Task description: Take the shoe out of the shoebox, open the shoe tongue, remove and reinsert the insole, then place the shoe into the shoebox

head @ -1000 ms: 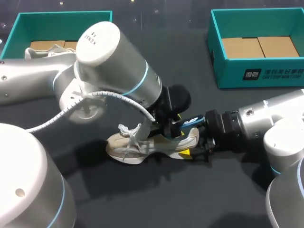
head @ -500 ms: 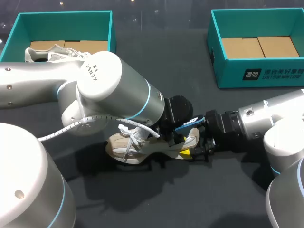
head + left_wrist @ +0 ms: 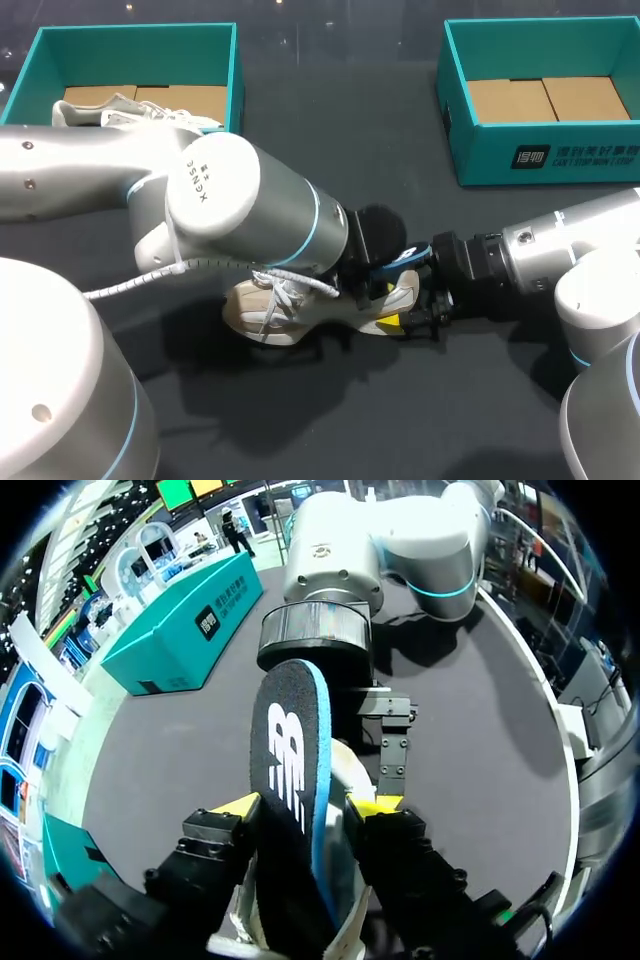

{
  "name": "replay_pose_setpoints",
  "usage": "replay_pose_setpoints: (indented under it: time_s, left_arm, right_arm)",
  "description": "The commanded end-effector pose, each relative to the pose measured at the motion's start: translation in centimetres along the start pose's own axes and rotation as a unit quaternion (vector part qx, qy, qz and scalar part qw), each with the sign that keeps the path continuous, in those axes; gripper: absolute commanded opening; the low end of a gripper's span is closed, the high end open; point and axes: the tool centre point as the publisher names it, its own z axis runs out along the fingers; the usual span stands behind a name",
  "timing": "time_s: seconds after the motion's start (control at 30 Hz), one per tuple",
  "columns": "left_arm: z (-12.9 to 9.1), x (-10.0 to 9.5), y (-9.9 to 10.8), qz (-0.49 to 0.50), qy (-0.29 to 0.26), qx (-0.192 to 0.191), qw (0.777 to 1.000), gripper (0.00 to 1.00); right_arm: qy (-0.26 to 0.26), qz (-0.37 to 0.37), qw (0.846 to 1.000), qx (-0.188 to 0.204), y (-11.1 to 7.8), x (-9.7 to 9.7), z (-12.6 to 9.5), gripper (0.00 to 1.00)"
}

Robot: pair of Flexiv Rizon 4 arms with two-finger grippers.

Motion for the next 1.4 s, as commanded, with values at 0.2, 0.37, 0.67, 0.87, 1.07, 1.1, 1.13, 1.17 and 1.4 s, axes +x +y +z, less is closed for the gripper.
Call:
replay_pose_setpoints:
  time_s: [0.2, 0.37, 0.67, 0.87, 1.07, 1.1, 1.13, 1.17, 1.4]
  left_arm:
    - [1.3, 0.1, 0.4, -0.004, -0.015, 0.000, 1.000, 0.29]
    - [0.7, -0.6, 0.3, -0.014, -0.008, 0.004, 1.000, 0.00]
    - [-1.7, -1.1, -0.3, -0.028, 0.027, 0.021, 0.999, 0.00]
    - [-3.7, -1.1, -1.5, -0.042, 0.075, 0.021, 0.996, 0.00]
    - [-5.4, -0.5, -3.3, -0.057, 0.113, 0.021, 0.992, 0.00]
    - [-5.7, -0.4, -3.7, -0.061, 0.123, 0.021, 0.990, 0.00]
    - [-6.1, -0.2, -4.1, -0.065, 0.132, 0.020, 0.989, 0.00]
    - [-6.5, -0.1, -4.5, -0.066, 0.140, 0.020, 0.988, 0.00]
    - [-9.1, 1.2, -7.1, -0.063, 0.180, 0.027, 0.981, 0.00]
  right_arm:
    - [-0.001, 0.000, 1.000, 0.002, -0.2, 0.2, 0.4, 0.00]
    - [-0.001, 0.000, 1.000, 0.002, -0.2, 0.2, 0.4, 0.00]
    - [-0.001, 0.000, 1.000, 0.002, -0.2, 0.2, 0.4, 0.00]
    - [-0.001, 0.000, 1.000, 0.002, -0.2, 0.2, 0.4, 0.00]
    - [-0.001, 0.000, 1.000, 0.002, -0.2, 0.2, 0.4, 0.00]
    - [-0.001, 0.000, 1.000, 0.002, -0.2, 0.2, 0.4, 0.00]
    - [-0.001, 0.000, 1.000, 0.002, -0.2, 0.2, 0.4, 0.00]
    - [-0.001, 0.000, 1.000, 0.002, -0.2, 0.2, 0.4, 0.00]
    - [-0.001, 0.000, 1.000, 0.002, -0.2, 0.2, 0.4, 0.00]
